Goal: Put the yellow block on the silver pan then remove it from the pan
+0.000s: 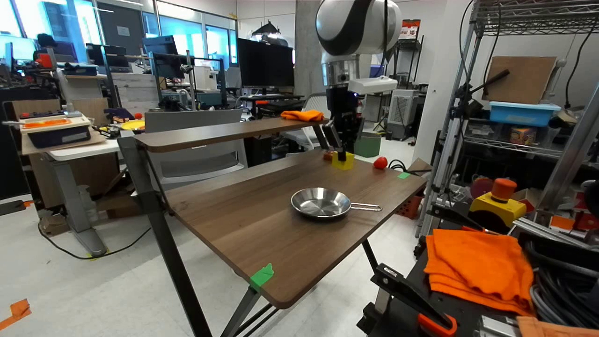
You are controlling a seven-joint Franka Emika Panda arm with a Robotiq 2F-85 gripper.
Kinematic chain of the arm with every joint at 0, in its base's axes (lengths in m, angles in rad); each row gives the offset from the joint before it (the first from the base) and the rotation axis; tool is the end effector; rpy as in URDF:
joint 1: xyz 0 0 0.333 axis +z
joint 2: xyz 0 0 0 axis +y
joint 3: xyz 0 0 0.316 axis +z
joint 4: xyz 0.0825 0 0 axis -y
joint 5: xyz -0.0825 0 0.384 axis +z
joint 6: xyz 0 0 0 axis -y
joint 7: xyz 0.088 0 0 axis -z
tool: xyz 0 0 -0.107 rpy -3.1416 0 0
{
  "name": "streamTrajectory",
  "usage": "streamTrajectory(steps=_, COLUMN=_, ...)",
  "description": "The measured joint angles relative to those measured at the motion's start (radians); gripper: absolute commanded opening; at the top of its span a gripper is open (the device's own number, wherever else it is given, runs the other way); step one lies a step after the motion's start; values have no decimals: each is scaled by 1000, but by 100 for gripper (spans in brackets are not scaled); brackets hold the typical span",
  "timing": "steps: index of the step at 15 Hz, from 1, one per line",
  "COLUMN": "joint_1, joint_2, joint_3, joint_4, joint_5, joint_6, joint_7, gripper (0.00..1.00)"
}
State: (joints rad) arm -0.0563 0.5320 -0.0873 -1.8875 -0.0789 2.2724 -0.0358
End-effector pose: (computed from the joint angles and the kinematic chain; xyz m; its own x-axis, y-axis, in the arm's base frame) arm 0.6124 -0.0884 0.2124 0.9872 -0.0501 -0.1517 -0.0365 -0.9952 0.0909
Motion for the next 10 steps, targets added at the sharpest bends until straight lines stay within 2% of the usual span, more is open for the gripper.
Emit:
streamTrajectory(steps=5, joint_1=92, joint_2=-152, joint_3=6, joint_4=-178, joint_5=-76, joint_6=6, joint_7=93, gripper=8)
streamTrajectory(steps=10, joint_1=96, joint_2=-214, joint_3=21, joint_4=-248, joint_5=-82, joint_6=16, joint_7=88, gripper=8)
